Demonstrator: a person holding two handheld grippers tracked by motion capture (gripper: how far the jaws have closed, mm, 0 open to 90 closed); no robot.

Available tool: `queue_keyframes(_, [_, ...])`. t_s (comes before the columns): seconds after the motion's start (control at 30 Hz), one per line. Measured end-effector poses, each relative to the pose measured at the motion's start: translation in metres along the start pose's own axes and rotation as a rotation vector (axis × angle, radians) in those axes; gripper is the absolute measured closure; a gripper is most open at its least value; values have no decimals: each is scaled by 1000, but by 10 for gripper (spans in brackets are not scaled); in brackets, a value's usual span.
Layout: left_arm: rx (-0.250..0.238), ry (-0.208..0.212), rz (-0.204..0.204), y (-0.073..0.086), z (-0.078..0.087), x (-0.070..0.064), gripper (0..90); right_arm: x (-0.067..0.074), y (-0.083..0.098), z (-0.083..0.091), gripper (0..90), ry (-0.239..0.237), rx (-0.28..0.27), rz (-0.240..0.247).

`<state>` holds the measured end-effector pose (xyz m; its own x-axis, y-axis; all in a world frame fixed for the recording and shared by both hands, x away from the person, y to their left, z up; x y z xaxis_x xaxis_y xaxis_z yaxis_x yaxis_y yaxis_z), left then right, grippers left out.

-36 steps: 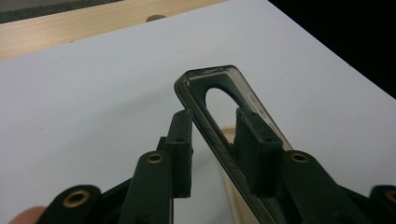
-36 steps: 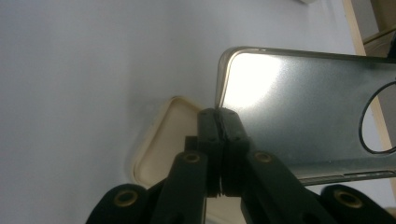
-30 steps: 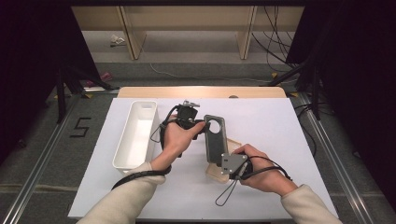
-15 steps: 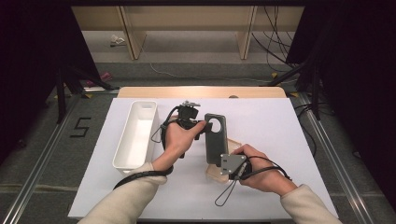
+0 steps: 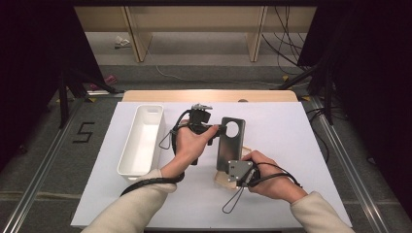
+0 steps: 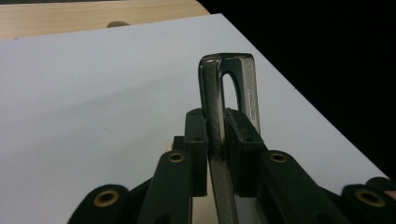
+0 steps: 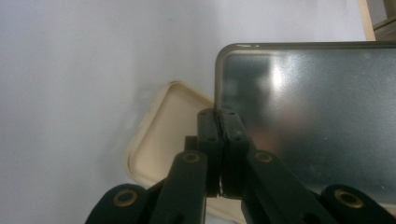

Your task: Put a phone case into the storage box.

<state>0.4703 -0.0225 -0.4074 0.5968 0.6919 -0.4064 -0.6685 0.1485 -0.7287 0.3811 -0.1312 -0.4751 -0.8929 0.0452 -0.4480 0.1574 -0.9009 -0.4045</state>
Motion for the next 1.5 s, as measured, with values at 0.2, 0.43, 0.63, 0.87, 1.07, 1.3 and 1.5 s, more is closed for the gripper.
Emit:
queue_keyframes(0.2, [-26,0,-64,-4,3,-6,818,-4,2,0,808,9,-4,-52])
queue_keyframes(0.43, [-65,-25,-126,-5,6,3,818,-12,3,8,606,24,-59,-172])
queue_keyframes(0.63, [-105,-48,-166,-7,14,9,818,-20,5,14,474,55,-141,-322])
queue_keyframes(0.87, [-146,-68,-196,-11,28,19,818,-29,10,19,338,75,-223,-462])
queue_keyframes(1.07, [-178,-74,-204,-14,38,27,818,-34,15,21,286,85,-281,-571])
queue_keyframes(1.3, [-202,-79,-209,-15,47,34,818,-40,23,24,249,97,-334,-659])
queue_keyframes(1.5, [-226,-76,-215,-16,54,38,817,-42,32,27,234,110,-364,-717])
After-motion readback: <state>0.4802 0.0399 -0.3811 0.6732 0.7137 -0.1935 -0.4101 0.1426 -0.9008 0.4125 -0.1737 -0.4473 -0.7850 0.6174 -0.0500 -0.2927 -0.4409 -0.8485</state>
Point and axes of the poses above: each handheld gripper's, and its own axes: z roughly backward along the jaws, y roughly out of its underside, x roughly to its left, the point moved 6 cm from there along -z, roughly forward along the jaws, and after that the axes turned 2 degrees about x, right-handed, at the moved point
